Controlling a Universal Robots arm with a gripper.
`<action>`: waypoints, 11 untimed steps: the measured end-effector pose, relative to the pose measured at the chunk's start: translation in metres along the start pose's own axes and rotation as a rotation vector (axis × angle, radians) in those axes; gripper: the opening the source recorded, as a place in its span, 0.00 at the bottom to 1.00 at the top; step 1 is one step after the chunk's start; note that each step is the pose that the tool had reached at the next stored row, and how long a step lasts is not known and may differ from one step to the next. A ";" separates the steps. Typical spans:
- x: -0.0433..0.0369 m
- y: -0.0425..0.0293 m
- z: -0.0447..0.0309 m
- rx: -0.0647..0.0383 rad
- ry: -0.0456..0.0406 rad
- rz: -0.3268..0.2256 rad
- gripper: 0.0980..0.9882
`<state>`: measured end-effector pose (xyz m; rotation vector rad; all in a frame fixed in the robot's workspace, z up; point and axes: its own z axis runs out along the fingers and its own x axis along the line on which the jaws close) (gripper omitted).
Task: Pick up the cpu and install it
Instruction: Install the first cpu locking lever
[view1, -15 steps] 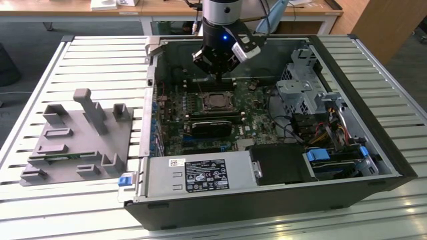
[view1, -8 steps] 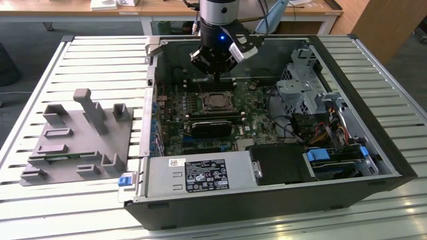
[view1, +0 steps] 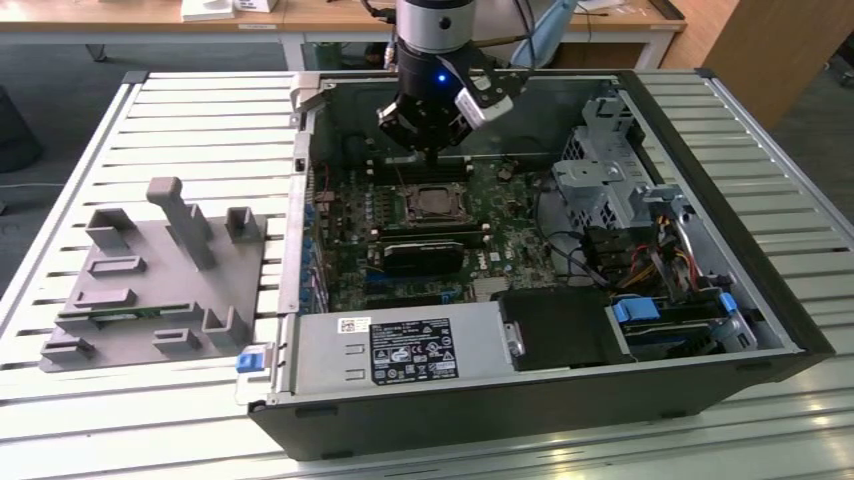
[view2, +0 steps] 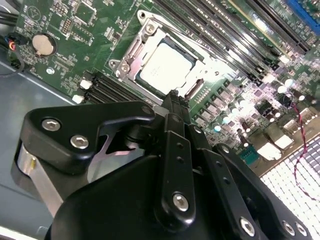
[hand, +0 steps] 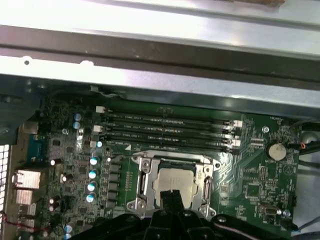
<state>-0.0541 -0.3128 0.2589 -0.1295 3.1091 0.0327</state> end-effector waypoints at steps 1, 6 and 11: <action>0.0014 0.0001 0.0000 0.000 0.0000 0.003 0.01; 0.0036 0.0003 0.0000 0.001 -0.0005 0.035 0.01; 0.0135 0.0011 0.0000 0.001 -0.0005 0.035 0.01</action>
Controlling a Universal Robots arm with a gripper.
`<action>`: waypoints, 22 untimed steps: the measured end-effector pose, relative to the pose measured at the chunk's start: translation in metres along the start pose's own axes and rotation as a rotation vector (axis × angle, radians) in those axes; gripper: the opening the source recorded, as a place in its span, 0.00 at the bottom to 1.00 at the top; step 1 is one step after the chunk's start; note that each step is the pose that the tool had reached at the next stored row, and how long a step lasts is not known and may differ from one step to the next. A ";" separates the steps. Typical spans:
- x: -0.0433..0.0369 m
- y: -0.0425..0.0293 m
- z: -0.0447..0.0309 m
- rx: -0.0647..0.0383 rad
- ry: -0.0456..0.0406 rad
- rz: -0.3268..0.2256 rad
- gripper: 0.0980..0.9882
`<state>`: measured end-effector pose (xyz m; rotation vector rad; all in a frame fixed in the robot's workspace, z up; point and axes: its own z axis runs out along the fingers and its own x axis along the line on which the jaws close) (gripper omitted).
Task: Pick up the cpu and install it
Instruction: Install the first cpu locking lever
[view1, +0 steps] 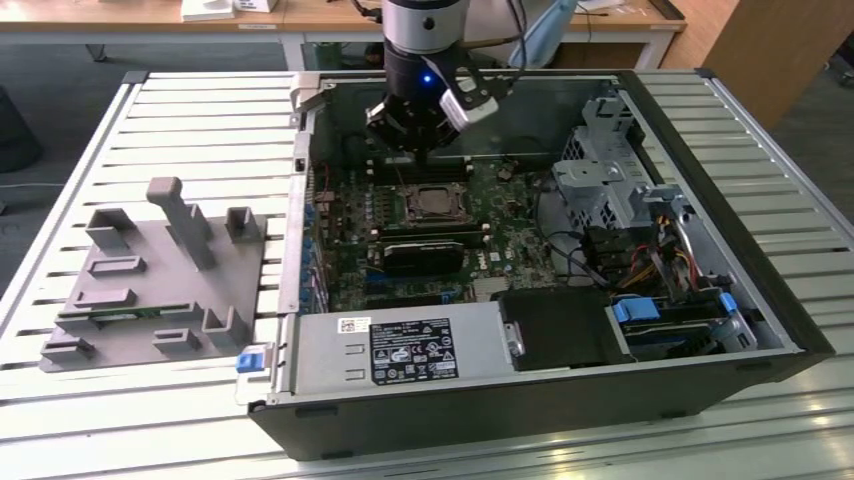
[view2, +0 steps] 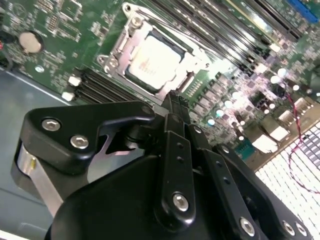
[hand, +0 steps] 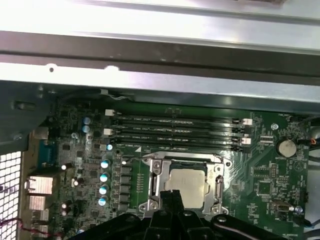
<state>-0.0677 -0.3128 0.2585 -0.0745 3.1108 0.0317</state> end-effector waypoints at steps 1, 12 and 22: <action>0.0021 0.0001 0.0001 0.000 0.0000 0.000 0.01; 0.0156 -0.0013 0.0027 0.000 0.0027 0.000 0.01; 0.0271 0.0005 0.0027 0.000 0.0025 0.000 0.01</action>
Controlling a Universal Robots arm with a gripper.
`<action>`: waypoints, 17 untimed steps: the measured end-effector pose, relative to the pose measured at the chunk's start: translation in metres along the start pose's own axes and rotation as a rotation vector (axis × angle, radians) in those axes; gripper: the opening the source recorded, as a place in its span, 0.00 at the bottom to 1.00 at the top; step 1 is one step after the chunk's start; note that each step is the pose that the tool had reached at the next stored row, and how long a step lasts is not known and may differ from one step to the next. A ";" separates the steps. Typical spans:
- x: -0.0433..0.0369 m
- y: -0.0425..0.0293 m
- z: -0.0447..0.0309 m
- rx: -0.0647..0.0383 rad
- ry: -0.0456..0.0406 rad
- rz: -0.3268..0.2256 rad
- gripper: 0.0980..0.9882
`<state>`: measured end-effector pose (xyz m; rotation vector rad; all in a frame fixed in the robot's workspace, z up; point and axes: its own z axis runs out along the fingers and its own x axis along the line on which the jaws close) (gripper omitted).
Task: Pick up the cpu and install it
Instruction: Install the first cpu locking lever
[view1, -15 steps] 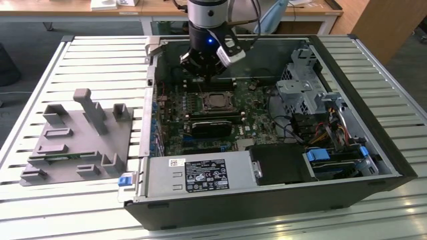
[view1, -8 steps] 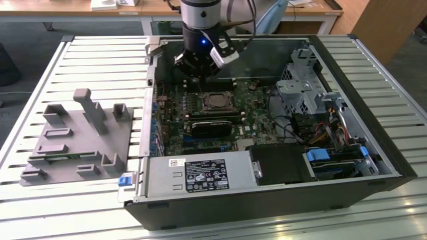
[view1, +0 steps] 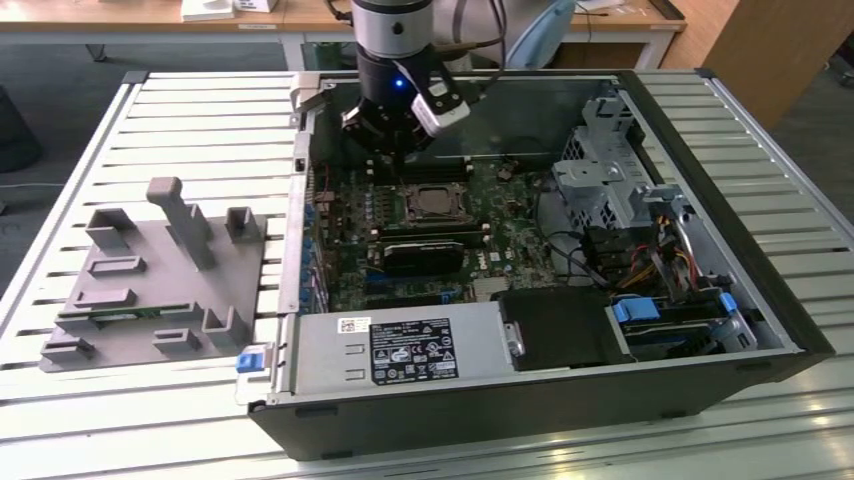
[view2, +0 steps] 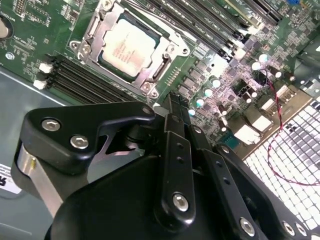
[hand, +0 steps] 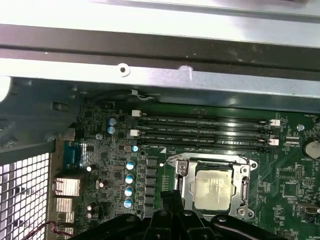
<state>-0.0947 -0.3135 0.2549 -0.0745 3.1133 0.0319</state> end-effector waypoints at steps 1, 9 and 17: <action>0.0012 0.0002 0.0000 0.000 -0.0001 0.000 0.01; 0.0100 0.0009 0.0000 0.000 -0.0001 0.000 0.01; 0.0138 0.0053 0.0001 0.000 0.0001 0.000 0.01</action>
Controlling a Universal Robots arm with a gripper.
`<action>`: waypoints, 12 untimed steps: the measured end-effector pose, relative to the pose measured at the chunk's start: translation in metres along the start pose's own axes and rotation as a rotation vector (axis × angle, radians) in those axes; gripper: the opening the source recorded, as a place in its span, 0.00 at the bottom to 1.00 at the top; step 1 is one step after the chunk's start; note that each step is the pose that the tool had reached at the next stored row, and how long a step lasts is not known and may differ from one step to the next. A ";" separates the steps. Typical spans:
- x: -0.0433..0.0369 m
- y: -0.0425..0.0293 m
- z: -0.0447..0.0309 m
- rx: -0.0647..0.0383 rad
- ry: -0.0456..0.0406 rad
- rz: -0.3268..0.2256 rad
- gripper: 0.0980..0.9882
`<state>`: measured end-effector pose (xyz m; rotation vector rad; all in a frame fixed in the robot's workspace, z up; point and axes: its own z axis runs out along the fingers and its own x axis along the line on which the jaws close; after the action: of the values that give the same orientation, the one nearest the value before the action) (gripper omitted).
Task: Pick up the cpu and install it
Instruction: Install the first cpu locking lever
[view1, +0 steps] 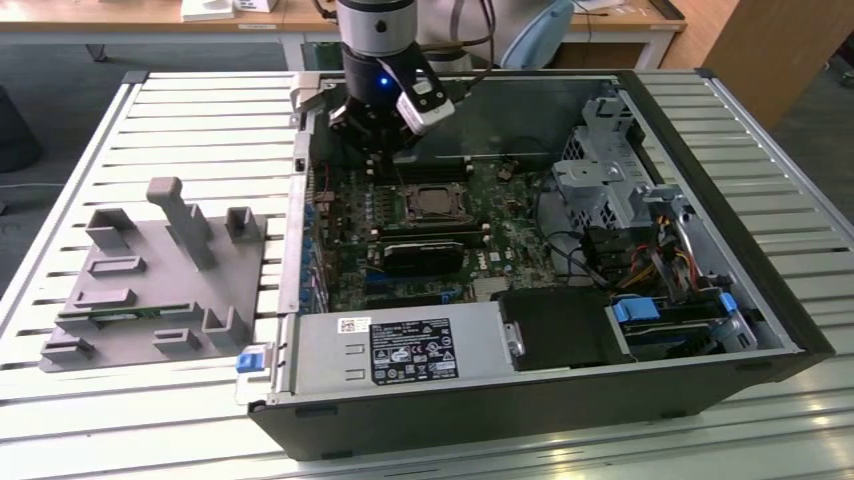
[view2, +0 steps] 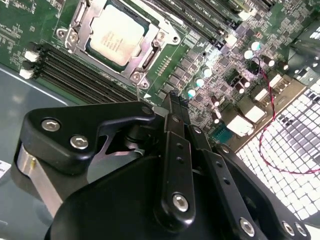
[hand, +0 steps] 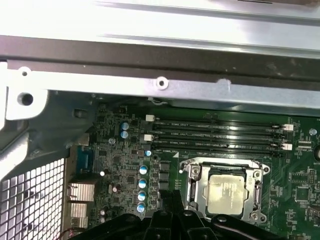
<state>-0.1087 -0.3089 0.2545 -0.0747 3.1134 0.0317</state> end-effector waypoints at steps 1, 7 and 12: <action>0.0004 0.0011 0.0000 0.000 0.0000 0.000 0.01; 0.0031 0.0072 0.0001 0.000 0.0000 0.000 0.01; 0.0028 0.0158 0.0003 0.000 -0.0001 0.000 0.01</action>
<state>-0.1123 -0.2933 0.2544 -0.0745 3.1133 0.0319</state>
